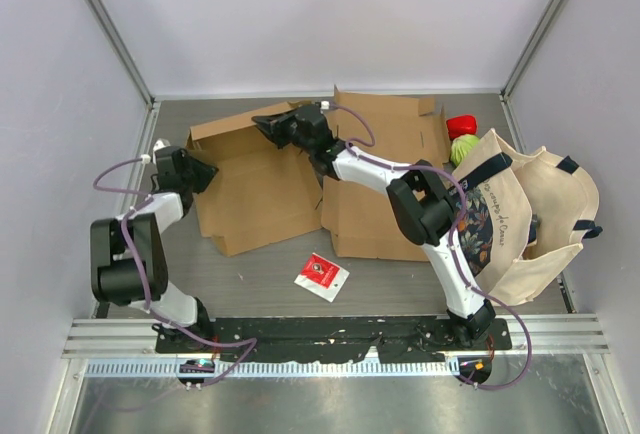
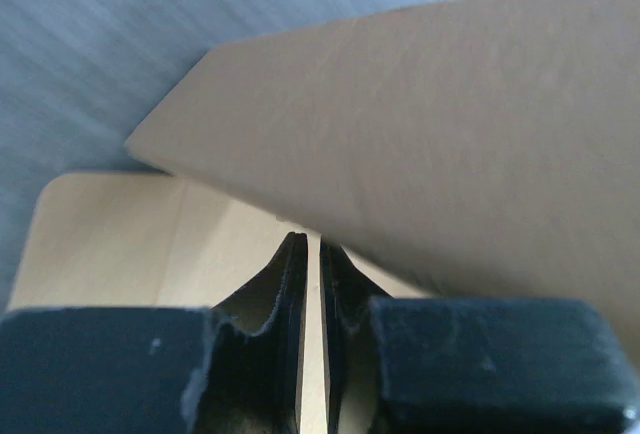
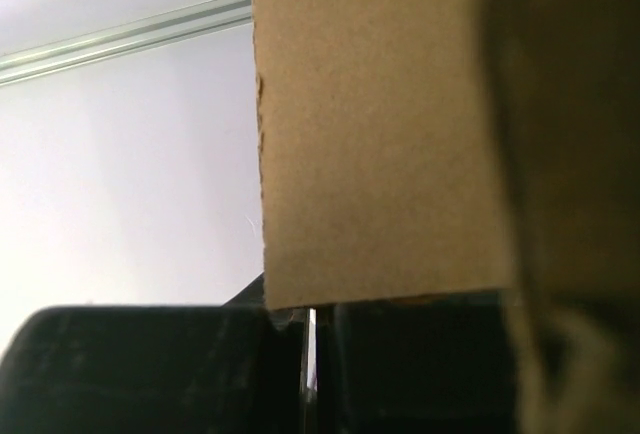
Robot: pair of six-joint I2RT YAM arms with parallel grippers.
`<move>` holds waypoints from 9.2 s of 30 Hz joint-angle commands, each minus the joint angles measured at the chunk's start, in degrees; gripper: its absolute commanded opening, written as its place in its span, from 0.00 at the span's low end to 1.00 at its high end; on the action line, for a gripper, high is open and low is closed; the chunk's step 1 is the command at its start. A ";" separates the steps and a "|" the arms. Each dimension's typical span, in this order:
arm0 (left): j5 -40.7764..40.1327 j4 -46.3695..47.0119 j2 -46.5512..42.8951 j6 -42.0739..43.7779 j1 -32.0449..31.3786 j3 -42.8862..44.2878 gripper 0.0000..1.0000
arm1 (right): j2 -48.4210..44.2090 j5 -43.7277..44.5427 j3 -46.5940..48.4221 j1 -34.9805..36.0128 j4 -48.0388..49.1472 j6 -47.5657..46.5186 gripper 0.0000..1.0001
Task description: Fold the paper box
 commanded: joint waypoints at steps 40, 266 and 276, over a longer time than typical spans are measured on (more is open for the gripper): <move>-2.96 -2.05 1.88 12.26 0.34 9.72 0.21 | 9.63 9.42 3.27 2.49 1.03 -15.08 0.01; -28.11 -23.08 -4.34 32.12 -5.20 19.67 0.00 | -22.64 -0.96 -7.38 -4.81 -23.49 -83.89 0.72; -24.76 -15.67 -0.22 34.59 -3.09 18.52 0.00 | -10.96 17.40 0.53 4.69 -21.11 -82.57 0.14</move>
